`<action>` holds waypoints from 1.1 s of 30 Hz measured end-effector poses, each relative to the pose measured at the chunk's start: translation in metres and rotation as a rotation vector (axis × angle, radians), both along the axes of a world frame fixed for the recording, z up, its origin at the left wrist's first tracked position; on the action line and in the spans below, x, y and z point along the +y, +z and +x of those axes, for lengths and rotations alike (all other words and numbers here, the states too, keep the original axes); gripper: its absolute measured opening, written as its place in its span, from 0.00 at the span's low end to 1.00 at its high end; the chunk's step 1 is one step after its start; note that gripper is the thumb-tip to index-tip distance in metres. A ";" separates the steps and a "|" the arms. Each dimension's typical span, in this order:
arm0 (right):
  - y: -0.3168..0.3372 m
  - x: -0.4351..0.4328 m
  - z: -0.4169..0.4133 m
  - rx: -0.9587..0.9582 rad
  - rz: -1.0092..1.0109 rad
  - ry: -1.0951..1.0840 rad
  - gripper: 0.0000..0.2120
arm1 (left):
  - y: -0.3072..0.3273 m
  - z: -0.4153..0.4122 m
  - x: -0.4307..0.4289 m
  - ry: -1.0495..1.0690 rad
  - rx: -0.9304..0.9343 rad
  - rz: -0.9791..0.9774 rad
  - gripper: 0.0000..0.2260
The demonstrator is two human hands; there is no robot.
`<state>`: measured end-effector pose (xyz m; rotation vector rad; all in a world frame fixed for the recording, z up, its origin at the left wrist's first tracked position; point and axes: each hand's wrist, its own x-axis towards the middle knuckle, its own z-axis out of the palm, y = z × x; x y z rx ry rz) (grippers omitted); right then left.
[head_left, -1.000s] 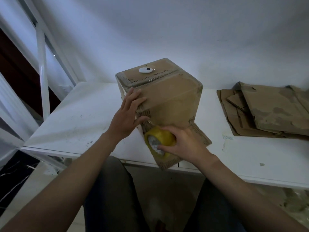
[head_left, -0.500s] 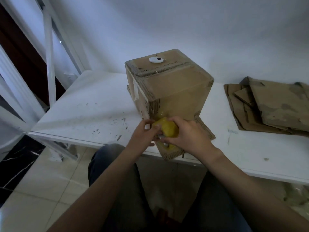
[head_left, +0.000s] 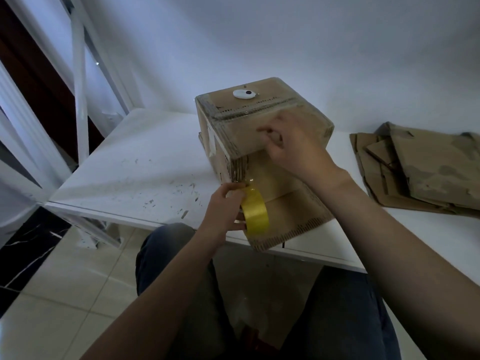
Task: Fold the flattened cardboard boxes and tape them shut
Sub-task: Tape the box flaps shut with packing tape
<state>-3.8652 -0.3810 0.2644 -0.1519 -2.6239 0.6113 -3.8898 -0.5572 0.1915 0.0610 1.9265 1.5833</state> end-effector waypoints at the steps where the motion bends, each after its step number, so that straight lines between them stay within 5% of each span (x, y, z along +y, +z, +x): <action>1: 0.005 0.002 -0.011 -0.003 0.041 -0.016 0.13 | 0.001 -0.001 0.000 -0.004 0.002 -0.011 0.10; 5: 0.018 0.016 -0.049 -0.174 0.203 -0.078 0.21 | 0.007 -0.007 -0.001 -0.032 -0.007 -0.048 0.09; 15: 0.001 0.040 -0.123 -0.454 0.132 -0.036 0.25 | 0.014 -0.015 -0.003 -0.082 -0.030 -0.091 0.09; 25: 0.001 0.045 -0.113 -0.163 0.139 -0.026 0.11 | 0.014 -0.017 -0.006 -0.095 -0.026 -0.103 0.04; 33: -0.001 0.044 -0.060 -0.030 0.269 -0.080 0.11 | 0.012 -0.019 -0.010 -0.107 -0.008 -0.102 0.04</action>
